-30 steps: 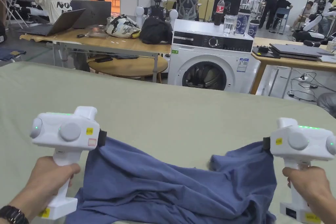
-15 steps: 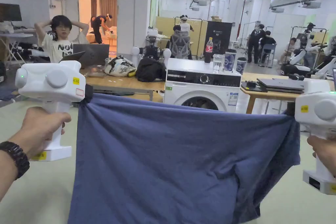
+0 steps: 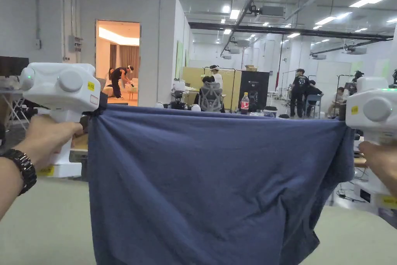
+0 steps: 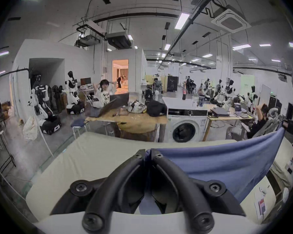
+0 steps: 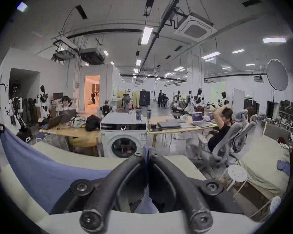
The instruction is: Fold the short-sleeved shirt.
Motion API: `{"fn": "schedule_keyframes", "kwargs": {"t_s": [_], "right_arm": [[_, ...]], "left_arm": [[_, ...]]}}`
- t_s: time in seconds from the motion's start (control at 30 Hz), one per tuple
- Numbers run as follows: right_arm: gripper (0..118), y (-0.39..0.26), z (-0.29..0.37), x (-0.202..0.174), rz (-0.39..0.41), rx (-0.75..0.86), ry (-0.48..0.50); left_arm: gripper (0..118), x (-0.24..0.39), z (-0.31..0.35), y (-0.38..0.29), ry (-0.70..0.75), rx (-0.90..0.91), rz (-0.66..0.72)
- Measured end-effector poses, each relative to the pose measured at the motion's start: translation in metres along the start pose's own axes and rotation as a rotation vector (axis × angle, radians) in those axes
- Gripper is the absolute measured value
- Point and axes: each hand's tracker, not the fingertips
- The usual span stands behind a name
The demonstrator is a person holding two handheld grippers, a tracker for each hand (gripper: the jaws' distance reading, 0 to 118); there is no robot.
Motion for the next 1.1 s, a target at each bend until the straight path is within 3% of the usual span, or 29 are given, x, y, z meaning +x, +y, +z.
{"fn": "schedule_keyframes", "kwargs": {"t_s": [0.23,0.43,0.73,1.1], "right_arm": [[0,0.049,-0.01,-0.009,0.011,0.082,-0.011],[0,0.043,-0.008,-0.01,0.03,0.104,-0.022],[0,-0.065,0.015,-0.007,0.106,-0.011,-0.023],[0,-0.177,0.089,0.021,0.094,-0.141,0.002]], "left_arm": [[0,0.001,0.006,0.05,0.018,0.108,-0.02],[0,0.005,-0.003,0.042,0.042,0.071,-0.076],[0,0.005,-0.012,-0.064,0.026,-0.017,-0.121],[0,-0.003,0.049,-0.197,-0.037,-0.123,-0.112]]}}
